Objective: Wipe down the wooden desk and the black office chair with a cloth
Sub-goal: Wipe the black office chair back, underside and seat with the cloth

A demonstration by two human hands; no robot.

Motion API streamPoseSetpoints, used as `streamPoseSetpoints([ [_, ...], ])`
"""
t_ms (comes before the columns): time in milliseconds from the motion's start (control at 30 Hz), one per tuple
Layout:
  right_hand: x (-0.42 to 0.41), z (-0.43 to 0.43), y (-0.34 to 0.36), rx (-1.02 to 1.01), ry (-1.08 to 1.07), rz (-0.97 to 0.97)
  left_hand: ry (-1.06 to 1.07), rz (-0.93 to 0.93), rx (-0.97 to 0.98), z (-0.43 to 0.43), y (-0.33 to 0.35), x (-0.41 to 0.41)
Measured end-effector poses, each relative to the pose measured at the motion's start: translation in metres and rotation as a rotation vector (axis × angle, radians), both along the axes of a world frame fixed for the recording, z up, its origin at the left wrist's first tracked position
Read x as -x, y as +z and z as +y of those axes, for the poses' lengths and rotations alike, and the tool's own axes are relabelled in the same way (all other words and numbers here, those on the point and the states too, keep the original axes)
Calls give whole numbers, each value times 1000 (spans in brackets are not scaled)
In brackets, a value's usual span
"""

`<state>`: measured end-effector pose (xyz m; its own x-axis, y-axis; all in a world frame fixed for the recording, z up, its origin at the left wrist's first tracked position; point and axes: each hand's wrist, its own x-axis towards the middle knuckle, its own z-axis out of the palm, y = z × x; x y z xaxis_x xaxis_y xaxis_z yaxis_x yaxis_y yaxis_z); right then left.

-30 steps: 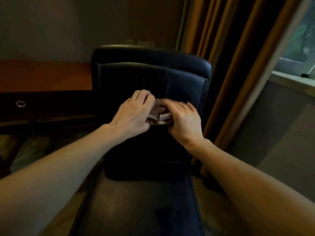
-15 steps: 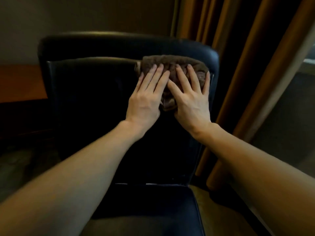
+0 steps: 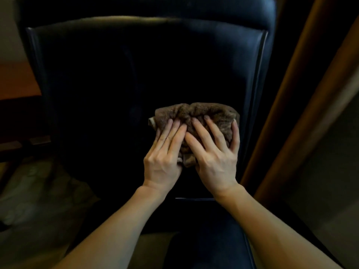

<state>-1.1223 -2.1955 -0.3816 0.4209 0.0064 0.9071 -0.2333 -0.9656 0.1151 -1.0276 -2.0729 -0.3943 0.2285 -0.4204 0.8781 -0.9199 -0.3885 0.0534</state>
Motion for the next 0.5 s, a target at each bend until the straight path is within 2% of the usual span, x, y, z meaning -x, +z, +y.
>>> streamPoseSetpoints([
  [233,18,-2,-51,59,-21,16,-5,73,-35,8,-46,20],
  [500,58,6,-105,55,-39,217,14,41,-173,26,-101,45],
])
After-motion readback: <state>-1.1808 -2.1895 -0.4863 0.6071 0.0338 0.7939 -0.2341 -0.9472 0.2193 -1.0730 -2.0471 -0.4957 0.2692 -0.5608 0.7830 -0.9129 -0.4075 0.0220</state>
